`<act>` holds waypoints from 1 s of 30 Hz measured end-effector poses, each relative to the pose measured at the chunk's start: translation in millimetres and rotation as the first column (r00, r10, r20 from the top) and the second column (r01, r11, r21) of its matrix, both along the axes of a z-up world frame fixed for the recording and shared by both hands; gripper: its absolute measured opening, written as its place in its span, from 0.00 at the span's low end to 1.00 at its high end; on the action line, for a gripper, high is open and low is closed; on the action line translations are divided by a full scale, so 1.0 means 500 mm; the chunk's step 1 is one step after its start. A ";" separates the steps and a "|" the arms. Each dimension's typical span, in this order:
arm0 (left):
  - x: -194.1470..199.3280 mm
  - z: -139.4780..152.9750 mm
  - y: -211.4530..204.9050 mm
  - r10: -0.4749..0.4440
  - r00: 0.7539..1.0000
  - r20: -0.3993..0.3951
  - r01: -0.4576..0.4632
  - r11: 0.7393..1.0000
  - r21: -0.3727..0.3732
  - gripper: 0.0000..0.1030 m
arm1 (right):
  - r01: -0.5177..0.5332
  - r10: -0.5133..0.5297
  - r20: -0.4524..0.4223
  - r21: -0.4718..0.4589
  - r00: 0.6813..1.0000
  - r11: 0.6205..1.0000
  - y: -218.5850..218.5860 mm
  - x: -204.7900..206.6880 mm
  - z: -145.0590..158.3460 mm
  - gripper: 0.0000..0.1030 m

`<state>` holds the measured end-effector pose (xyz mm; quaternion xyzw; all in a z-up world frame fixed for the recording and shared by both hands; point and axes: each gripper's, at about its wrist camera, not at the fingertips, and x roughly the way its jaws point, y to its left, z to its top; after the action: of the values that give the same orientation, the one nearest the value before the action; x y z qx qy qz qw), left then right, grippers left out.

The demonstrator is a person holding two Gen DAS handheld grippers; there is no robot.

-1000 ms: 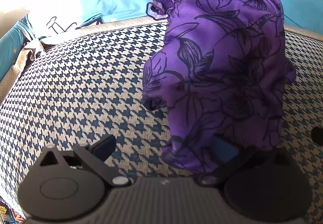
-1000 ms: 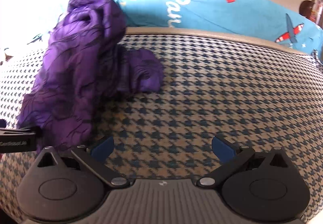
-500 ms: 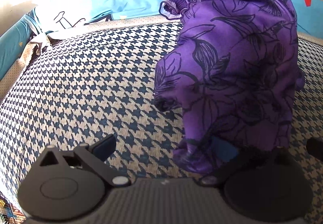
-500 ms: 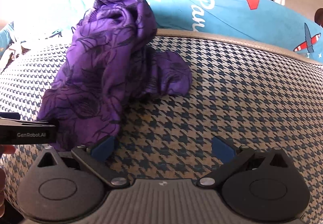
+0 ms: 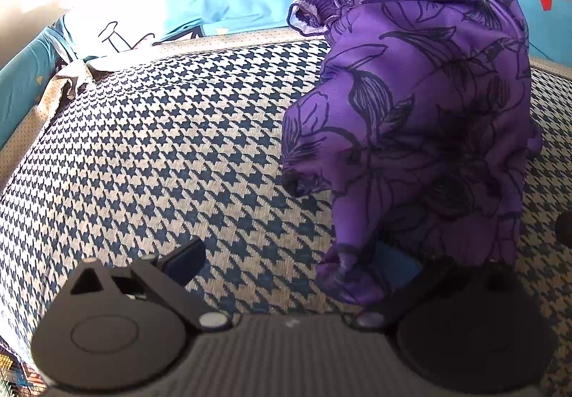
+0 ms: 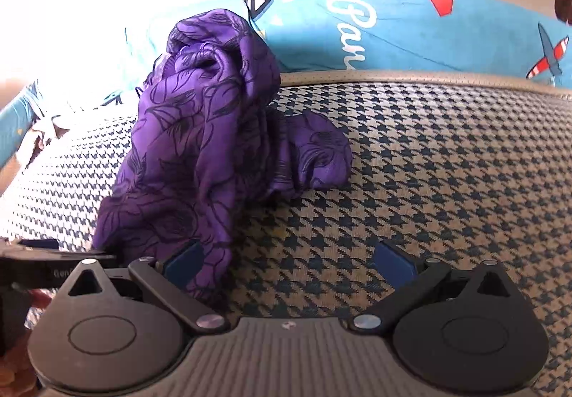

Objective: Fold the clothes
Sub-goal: 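Move the open right tool up to the purple garment's bunched end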

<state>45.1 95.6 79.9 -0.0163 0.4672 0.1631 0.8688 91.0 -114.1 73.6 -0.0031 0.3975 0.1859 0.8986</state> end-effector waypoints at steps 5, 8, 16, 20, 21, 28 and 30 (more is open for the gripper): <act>-0.003 -0.001 0.002 0.002 1.000 -0.003 -0.002 1.000 -0.009 1.00 | -0.017 0.017 -0.006 -0.020 1.000 1.000 0.013 -0.001 -0.006 0.99; -0.006 -0.001 0.002 0.004 1.000 -0.003 -0.004 1.000 -0.009 1.00 | -0.015 0.014 -0.017 -0.041 1.000 0.999 0.025 0.002 -0.011 0.99; -0.013 0.000 -0.001 0.010 1.000 -0.003 -0.010 1.000 -0.006 1.00 | -0.018 0.018 -0.006 -0.095 1.000 0.995 0.050 -0.005 -0.021 0.99; -0.014 0.004 -0.004 0.020 1.000 -0.001 -0.020 1.000 -0.009 1.00 | -0.018 0.018 -0.003 -0.119 1.000 0.993 0.057 -0.009 -0.026 0.99; -0.014 0.005 -0.004 0.024 1.000 0.001 -0.024 1.000 -0.010 1.00 | -0.018 0.018 -0.003 -0.124 1.000 0.992 0.059 -0.009 -0.027 0.99; -0.022 0.006 -0.020 0.028 0.999 0.014 -0.029 0.999 0.043 1.00 | 0.004 -0.003 0.007 -0.153 1.000 0.988 0.067 -0.010 -0.030 0.98; -0.029 0.007 -0.026 0.019 1.000 0.020 -0.021 0.998 0.062 1.00 | 0.006 -0.004 0.011 -0.155 1.000 0.988 0.067 -0.012 -0.030 0.98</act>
<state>30.5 82.7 83.5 0.0043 0.4534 0.1860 0.8717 85.1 -80.5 58.4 -0.0731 0.4062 0.1522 0.8981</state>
